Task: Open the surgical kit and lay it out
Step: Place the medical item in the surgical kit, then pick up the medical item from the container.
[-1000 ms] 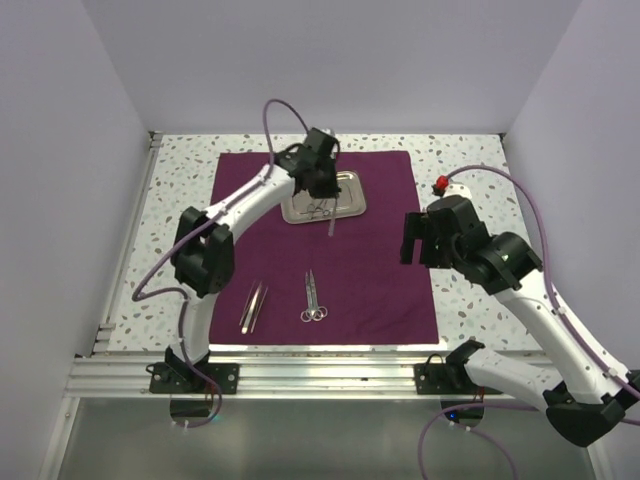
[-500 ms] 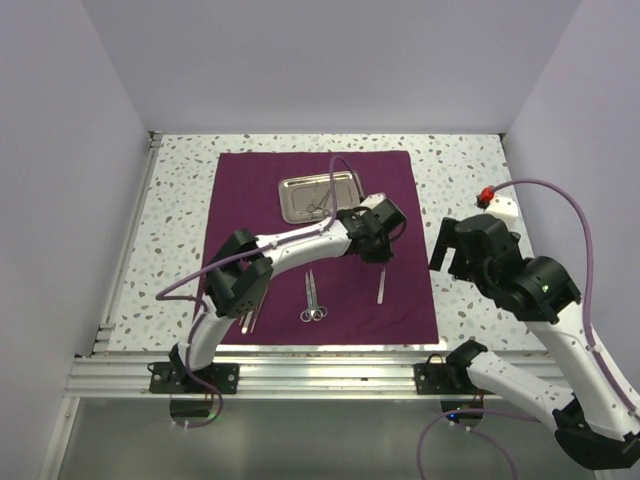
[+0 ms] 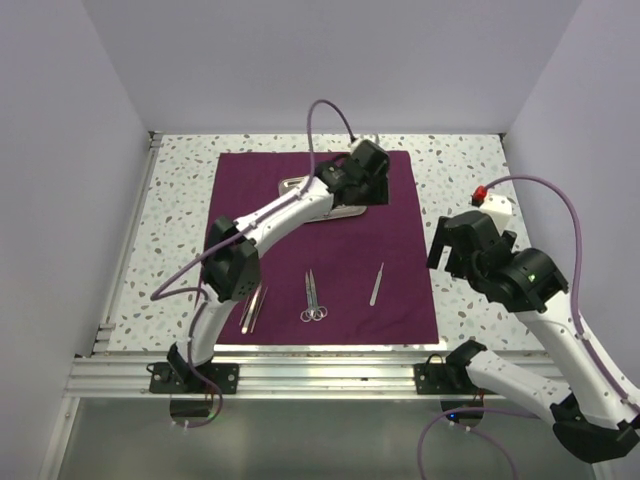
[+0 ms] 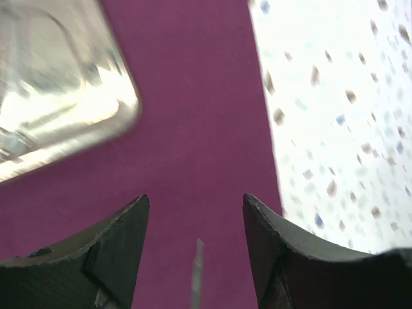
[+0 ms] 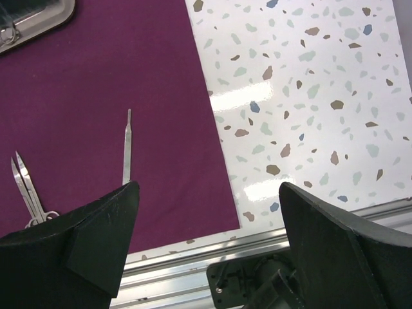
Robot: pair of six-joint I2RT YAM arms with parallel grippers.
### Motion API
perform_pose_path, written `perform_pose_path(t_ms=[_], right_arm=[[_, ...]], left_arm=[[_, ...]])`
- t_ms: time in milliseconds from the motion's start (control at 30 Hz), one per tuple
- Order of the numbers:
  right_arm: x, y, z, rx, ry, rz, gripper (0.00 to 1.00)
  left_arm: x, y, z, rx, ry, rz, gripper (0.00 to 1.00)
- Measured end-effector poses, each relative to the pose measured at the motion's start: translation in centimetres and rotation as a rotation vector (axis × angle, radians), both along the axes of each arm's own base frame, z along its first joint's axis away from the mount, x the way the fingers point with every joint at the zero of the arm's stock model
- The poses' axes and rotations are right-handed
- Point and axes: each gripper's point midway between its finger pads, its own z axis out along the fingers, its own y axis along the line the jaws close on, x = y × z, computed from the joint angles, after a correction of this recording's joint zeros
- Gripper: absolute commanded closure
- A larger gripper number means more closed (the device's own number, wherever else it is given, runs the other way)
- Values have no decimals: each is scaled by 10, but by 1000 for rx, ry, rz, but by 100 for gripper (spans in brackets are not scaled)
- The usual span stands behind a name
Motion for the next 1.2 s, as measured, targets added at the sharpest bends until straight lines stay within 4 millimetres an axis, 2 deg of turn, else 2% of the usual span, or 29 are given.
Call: perform_pose_path(t_ms=[100, 167, 200, 267, 367, 467, 600, 667, 867, 1000, 1067, 1200], right_arm=[[2, 1, -1, 0, 8, -6, 6], [3, 2, -1, 2, 10, -9, 6], [4, 3, -1, 3, 12, -11, 6], [5, 4, -1, 1, 20, -16, 6], [7, 6, -3, -2, 38, -26, 6], [6, 6, -8, -8, 65, -37, 7], [5, 8, -14, -14, 99, -48, 7], [5, 9, -18, -18, 116, -51, 7], [6, 13, -25, -28, 158, -53, 7], [4, 11, -25, -29, 162, -56, 7], [3, 11, -24, -30, 163, -56, 7], [3, 10, -24, -30, 163, -55, 7]], left_arm=[[57, 40, 5, 45, -73, 31, 36], [100, 66, 1, 72, -118, 60, 37], [115, 76, -3, 86, -133, 69, 37], [148, 102, -20, 121, -152, 90, 37], [176, 135, -57, 180, -137, 102, 38], [185, 148, -90, 217, -111, 78, 38], [186, 138, -112, 226, -114, 17, 38], [185, 131, -115, 219, -121, -6, 38], [193, 119, -107, 217, -194, -40, 37], [198, 129, -115, 283, -210, -19, 37], [199, 135, -125, 326, -206, -12, 37], [201, 143, -127, 382, -219, -5, 38]])
